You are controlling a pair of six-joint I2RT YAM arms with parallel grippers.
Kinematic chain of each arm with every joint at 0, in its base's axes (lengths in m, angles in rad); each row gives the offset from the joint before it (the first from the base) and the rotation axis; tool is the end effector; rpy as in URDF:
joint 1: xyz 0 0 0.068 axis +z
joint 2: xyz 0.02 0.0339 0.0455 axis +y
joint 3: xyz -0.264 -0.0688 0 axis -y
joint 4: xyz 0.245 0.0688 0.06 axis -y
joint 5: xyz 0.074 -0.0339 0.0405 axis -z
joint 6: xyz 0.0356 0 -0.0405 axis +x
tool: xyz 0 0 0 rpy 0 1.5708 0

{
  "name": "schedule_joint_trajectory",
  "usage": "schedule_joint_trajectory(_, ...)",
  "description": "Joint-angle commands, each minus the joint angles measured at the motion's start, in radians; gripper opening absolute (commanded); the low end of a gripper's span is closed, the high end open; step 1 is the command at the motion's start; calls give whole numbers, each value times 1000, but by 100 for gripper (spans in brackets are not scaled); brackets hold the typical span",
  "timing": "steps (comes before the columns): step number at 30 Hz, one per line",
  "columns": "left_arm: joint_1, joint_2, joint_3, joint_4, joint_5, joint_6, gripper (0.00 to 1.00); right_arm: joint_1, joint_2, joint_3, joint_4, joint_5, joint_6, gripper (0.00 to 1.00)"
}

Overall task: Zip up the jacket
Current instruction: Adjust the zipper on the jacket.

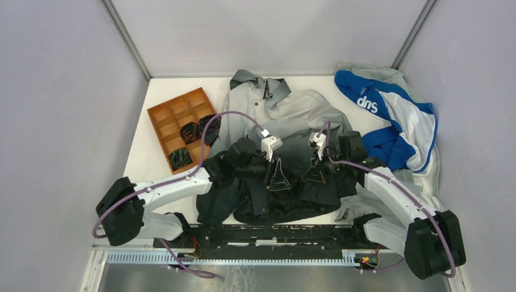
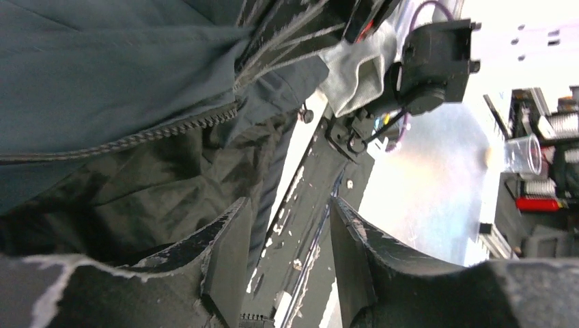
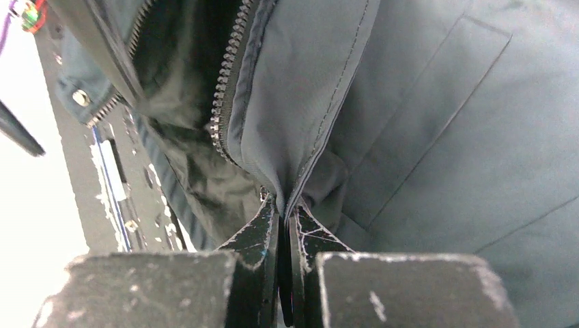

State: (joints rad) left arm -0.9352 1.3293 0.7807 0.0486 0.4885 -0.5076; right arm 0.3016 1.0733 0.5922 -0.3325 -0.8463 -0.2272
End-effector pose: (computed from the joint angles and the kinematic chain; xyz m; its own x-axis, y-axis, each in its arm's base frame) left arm 0.1586 -0.2431 0.2427 -0.7130 0.2434 -0.6576 0.6963 0.3560 -0.6232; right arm 0.1888 0.0866 0.2144 -0.5212 -0.3185 -0.7918 -0.8267 0.4191 0.3755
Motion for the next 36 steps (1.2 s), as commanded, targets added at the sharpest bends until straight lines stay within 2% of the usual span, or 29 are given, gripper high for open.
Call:
schedule_joint_trajectory(1,10,-118,-5,-30,-145,-5,55,-2,49,34,-117,71,-169,0)
schedule_joint_trajectory(6,13,-202,-32,-26,-241,-52,55,0,130,28,-156,78,-214,0)
schedule_joint_trajectory(14,14,-331,-104,-12,-318,-122,56,-2,201,50,-103,140,-149,4)
schedule_joint_trajectory(19,13,-379,-141,-4,-336,-158,56,-3,209,52,-97,145,-139,12)
schedule_joint_trajectory(24,13,-408,-152,-15,-353,-164,56,-3,183,50,-108,109,-150,27)
schedule_joint_trajectory(36,14,-454,-151,-42,-372,-166,56,-12,134,77,-156,118,-179,43)
